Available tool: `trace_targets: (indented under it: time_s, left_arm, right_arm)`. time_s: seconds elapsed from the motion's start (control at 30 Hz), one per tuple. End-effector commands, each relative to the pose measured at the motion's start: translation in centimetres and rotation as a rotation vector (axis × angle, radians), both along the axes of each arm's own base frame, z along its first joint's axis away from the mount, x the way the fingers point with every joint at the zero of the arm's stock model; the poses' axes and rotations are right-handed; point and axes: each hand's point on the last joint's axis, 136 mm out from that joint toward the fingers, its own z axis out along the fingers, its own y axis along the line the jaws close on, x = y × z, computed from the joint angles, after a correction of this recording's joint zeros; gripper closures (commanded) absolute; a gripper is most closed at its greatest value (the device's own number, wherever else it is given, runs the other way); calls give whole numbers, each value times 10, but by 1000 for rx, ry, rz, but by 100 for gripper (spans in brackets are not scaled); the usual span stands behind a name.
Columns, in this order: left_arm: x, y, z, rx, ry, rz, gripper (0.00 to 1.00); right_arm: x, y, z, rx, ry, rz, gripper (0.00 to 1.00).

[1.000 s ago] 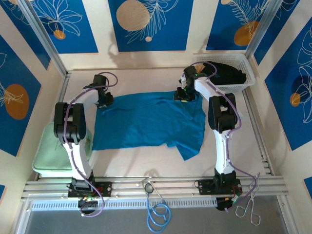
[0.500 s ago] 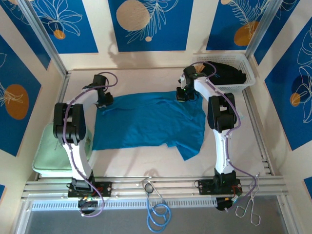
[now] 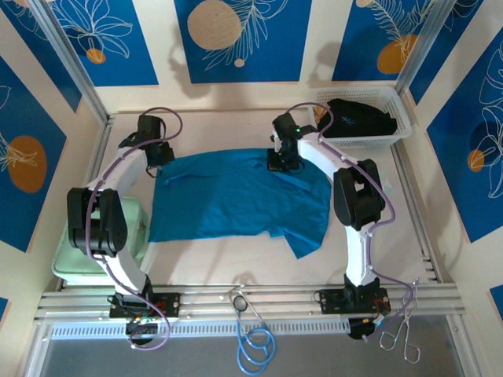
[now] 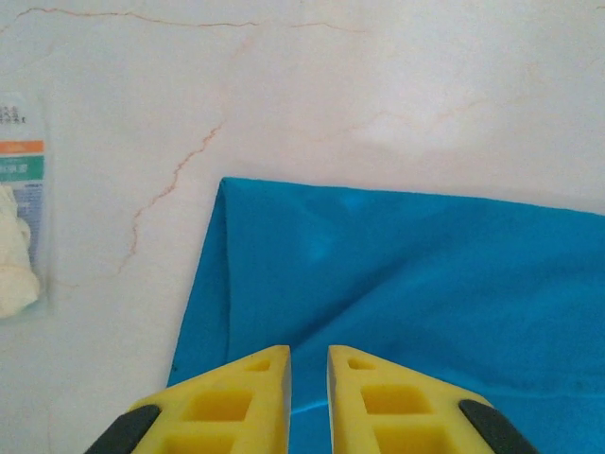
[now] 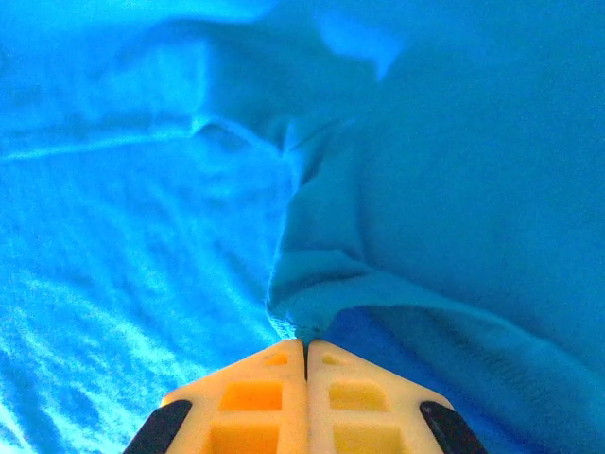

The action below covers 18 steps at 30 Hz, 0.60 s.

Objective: Fold and stack the t-shirts

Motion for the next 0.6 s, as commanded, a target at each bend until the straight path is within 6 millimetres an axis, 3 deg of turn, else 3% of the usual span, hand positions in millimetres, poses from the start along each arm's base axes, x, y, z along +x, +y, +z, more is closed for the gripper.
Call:
trace_targets:
  time_s: [0.0, 0.2, 0.33, 0.47, 0.57]
  left_arm:
    - [-5, 4, -2, 23, 1, -15, 81]
    - [-6, 4, -7, 27, 8, -22, 77]
    - [-7, 4, -5, 28, 5, -26, 66]
    - [-12, 3, 5, 29, -2, -34, 51]
    - [-20, 3, 16, 37, -2, -36, 45]
  right_arm:
    - [-18, -3, -13, -66, 31, -77, 100]
    - [-38, 0, -24, -133, 63, -89, 100]
    - [-44, -9, -23, -187, 71, -107, 86]
    - [-49, -13, -4, -176, 52, -112, 71]
    - [-55, -14, 19, -145, 21, -111, 69]
